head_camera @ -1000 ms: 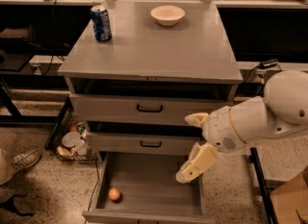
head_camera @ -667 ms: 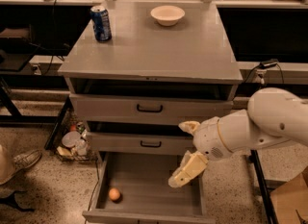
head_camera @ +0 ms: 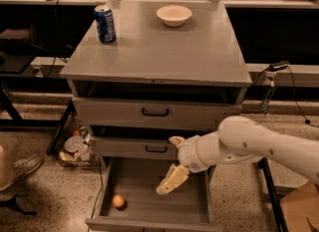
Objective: Pick orange from bottom drawer and place on counter
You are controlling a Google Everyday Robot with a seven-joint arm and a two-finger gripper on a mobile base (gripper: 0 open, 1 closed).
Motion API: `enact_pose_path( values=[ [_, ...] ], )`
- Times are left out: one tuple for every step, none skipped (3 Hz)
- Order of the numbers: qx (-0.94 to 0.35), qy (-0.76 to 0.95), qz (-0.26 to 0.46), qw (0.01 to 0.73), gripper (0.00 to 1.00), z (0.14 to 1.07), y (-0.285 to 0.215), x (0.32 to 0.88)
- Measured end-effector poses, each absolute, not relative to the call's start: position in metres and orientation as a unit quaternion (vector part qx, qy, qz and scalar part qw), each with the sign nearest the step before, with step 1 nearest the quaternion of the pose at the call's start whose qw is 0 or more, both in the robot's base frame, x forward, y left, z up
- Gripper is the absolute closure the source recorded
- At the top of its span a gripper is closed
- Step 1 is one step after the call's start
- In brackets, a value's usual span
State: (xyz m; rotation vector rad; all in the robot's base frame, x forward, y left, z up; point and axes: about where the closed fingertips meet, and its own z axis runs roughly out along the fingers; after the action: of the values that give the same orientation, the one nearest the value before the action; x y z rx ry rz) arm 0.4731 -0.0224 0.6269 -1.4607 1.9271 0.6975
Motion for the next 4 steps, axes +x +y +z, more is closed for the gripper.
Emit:
enact_pose_path(
  values=[
    [-0.563,0.73,0.24,0.306,0.0,0.567,0.01,0.494],
    [-0.563,0.73,0.243,0.303,0.0,0.568,0.008,0.491],
    [-0.561,0.741,0.226,0.291,0.0,0.548,0.005,0.491],
    [-0.556,0.756,0.207,0.276,0.0,0.498,-0.004,0.488]
  ],
)
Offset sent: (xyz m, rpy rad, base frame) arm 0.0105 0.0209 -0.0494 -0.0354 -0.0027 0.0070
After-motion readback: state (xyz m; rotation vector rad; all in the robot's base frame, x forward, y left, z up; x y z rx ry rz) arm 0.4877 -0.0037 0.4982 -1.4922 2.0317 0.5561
